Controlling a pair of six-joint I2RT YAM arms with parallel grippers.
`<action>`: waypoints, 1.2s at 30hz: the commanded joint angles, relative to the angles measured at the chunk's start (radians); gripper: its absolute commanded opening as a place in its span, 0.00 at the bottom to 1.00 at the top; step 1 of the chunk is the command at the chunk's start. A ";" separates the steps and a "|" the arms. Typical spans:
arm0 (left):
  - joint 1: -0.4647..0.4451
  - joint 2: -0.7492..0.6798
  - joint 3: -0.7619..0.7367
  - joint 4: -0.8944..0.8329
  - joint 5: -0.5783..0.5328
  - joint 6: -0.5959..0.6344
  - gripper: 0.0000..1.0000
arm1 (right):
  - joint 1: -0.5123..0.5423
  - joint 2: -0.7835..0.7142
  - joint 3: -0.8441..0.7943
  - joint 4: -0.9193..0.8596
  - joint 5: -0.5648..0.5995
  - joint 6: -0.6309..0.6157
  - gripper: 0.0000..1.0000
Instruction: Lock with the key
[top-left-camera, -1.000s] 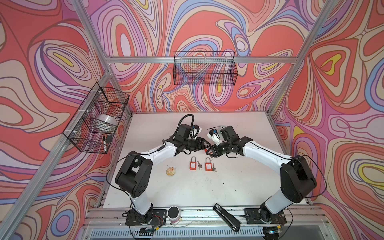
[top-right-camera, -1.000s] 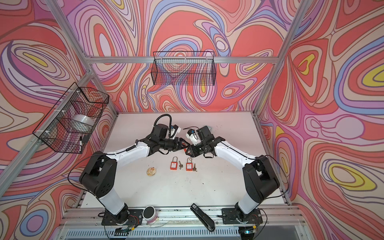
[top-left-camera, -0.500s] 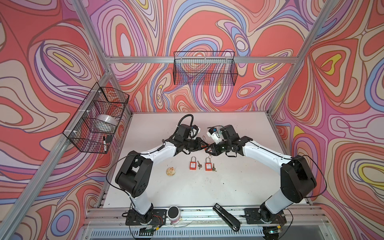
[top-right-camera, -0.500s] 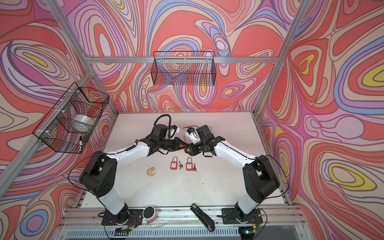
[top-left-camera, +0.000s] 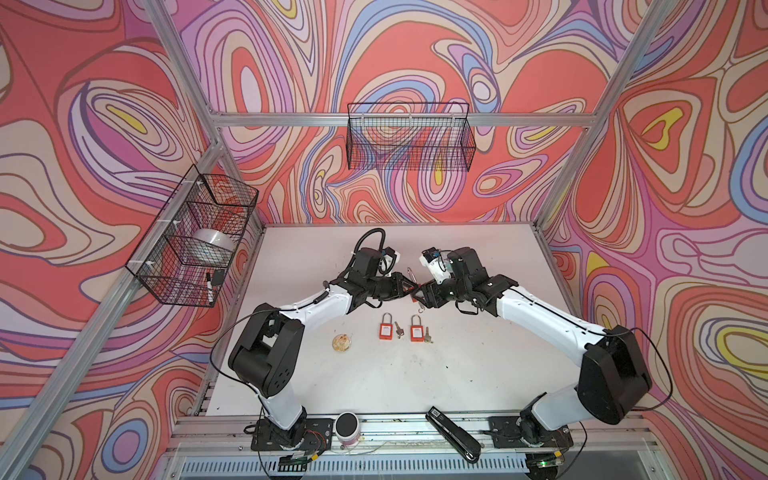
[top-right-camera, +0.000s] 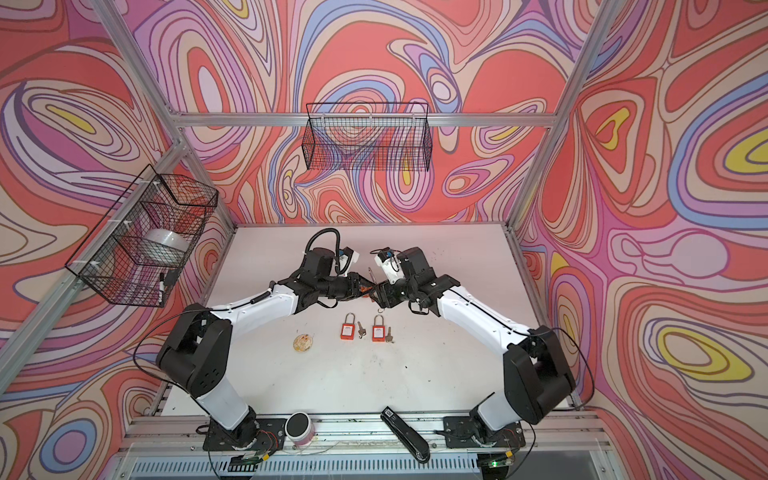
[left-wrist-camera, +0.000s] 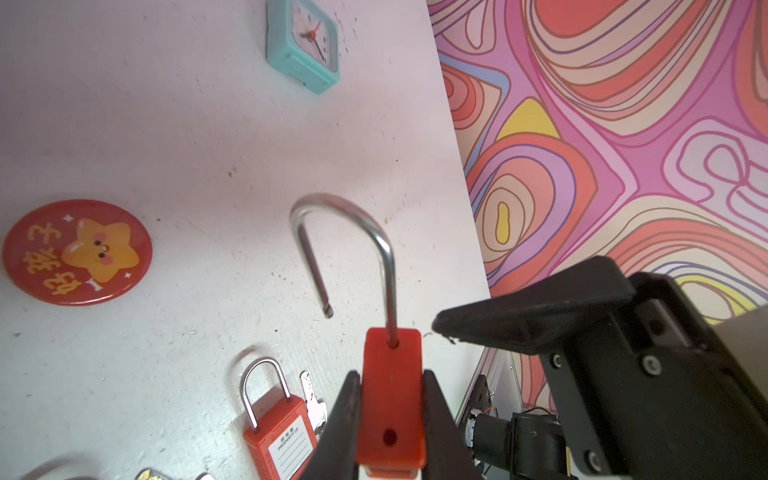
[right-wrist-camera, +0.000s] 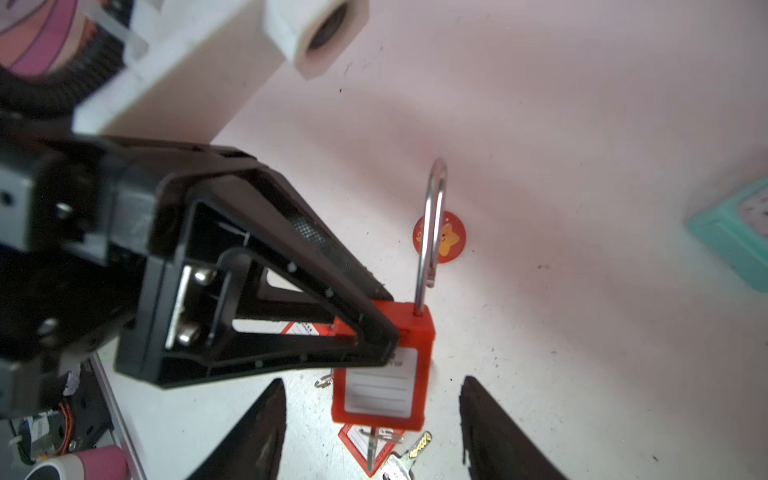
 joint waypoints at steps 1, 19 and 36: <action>0.014 -0.102 -0.006 0.116 -0.073 -0.033 0.00 | -0.042 -0.079 -0.057 0.110 -0.011 0.071 0.69; 0.116 -0.185 -0.240 1.103 -0.161 -0.471 0.00 | -0.195 0.157 -0.235 1.621 -0.483 1.262 0.70; 0.118 -0.189 -0.240 1.121 -0.153 -0.481 0.00 | -0.066 0.291 -0.079 1.622 -0.458 1.234 0.67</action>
